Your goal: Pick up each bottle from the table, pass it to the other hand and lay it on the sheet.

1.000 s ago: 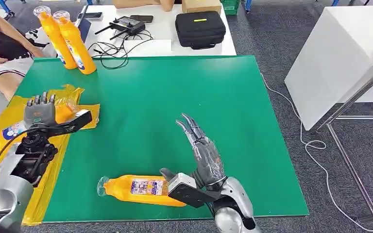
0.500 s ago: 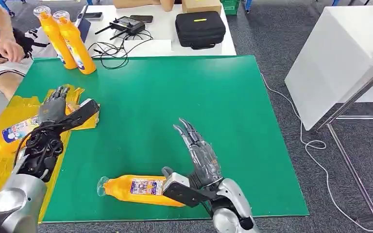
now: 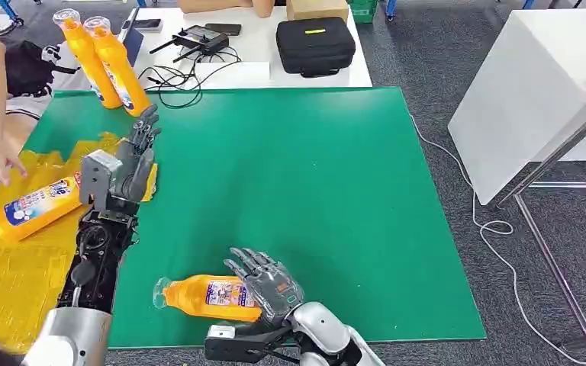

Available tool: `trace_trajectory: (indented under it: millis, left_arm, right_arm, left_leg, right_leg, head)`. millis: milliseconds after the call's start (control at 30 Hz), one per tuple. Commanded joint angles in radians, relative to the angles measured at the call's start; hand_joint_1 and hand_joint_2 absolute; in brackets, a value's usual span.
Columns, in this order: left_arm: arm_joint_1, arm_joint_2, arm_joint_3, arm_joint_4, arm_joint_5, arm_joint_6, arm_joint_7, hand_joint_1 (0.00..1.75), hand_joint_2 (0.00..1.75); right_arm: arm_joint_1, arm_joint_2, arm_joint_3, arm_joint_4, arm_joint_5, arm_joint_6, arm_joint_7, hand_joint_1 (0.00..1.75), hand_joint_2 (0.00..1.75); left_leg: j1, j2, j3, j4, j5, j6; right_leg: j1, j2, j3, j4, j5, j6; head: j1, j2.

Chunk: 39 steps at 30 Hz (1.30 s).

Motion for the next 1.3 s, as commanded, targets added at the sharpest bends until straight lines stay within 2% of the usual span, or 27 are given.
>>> trace_trajectory:
  millis: [33, 100, 267, 333, 367, 467, 633, 667, 1300]
  left_arm:
    - [0.129, -0.026, -0.099, -0.373, 0.192, -0.043, 0.016, 0.0, 1.75]
    - [0.15, -0.031, -0.106, -0.428, 0.22, -0.036, 0.038, 0.0, 1.75]
    - [0.171, -0.04, -0.114, -0.479, 0.234, -0.027, 0.063, 0.0, 1.75]
    - [0.178, -0.042, -0.114, -0.488, 0.233, -0.024, 0.066, 0.0, 1.75]
    - [0.18, -0.041, -0.113, -0.488, 0.233, -0.024, 0.066, 0.0, 1.75]
    - [0.18, -0.041, -0.112, -0.486, 0.233, -0.024, 0.066, 0.0, 1.75]
    - [0.184, -0.053, -0.097, -0.468, 0.246, -0.022, 0.074, 0.0, 1.75]
    - [0.183, -0.055, -0.097, -0.465, 0.248, -0.024, 0.075, 0.0, 1.75]
    - [0.185, -0.054, -0.092, -0.452, 0.25, -0.017, 0.084, 0.0, 1.75]
  right_arm:
    - [-0.072, 0.011, 0.063, 0.233, 0.092, -0.018, 0.076, 0.0, 1.75]
    - [-0.083, 0.024, 0.065, 0.279, 0.134, -0.026, 0.103, 0.0, 1.75]
    - [-0.099, 0.038, 0.07, 0.345, 0.201, -0.037, 0.159, 0.0, 1.75]
    - [-0.103, 0.039, 0.065, 0.362, 0.23, -0.036, 0.184, 0.0, 1.75]
    - [-0.104, 0.039, 0.064, 0.364, 0.23, -0.035, 0.184, 0.0, 1.75]
    - [-0.106, 0.039, 0.062, 0.369, 0.234, -0.034, 0.188, 0.0, 1.75]
    - [-0.118, 0.05, 0.026, 0.409, 0.275, -0.034, 0.249, 0.03, 1.75]
    - [-0.118, 0.051, 0.012, 0.416, 0.276, -0.032, 0.251, 1.73, 1.75]
    - [-0.122, 0.053, -0.028, 0.426, 0.267, -0.046, 0.207, 1.75, 1.75]
  left_leg:
    - [0.001, 0.001, 0.007, -0.002, -0.002, 0.0]
    - [0.0, 0.001, 0.002, -0.001, -0.001, 0.0]
    - [0.001, 0.002, 0.008, -0.002, -0.002, 0.0]
    - [0.001, 0.0, 0.005, -0.002, -0.001, 0.0]
    - [0.001, 0.0, 0.009, -0.003, -0.001, 0.0]
    - [0.0, 0.0, 0.008, -0.002, 0.0, 0.0]
    - [0.0, 0.0, 0.011, -0.002, 0.0, 0.0]
    - [0.0, 0.0, 0.011, -0.002, 0.0, 0.0]
    - [0.0, -0.002, 0.017, -0.003, 0.001, 0.001]
  right_leg:
    - [0.001, -0.001, 0.007, -0.002, -0.002, 0.001]
    - [0.001, 0.0, 0.002, -0.001, 0.0, 0.0]
    - [0.001, 0.0, 0.007, -0.003, -0.001, 0.001]
    - [0.001, -0.001, 0.005, -0.002, -0.001, 0.0]
    - [0.001, -0.002, 0.009, -0.003, -0.001, 0.001]
    - [0.001, -0.001, 0.008, -0.002, -0.001, 0.0]
    - [0.001, -0.002, 0.011, -0.003, 0.0, 0.0]
    - [0.001, -0.002, 0.011, -0.003, 0.0, 0.0]
    - [0.001, -0.004, 0.018, -0.004, 0.0, 0.001]
  head:
    - [0.0, 0.0]
    - [0.0, 0.0]
    - [0.0, 0.0]
    - [0.0, 0.0]
    - [0.0, 0.0]
    - [0.0, 0.0]
    - [0.0, 0.0]
    - [0.0, 0.0]
    - [0.0, 0.0]
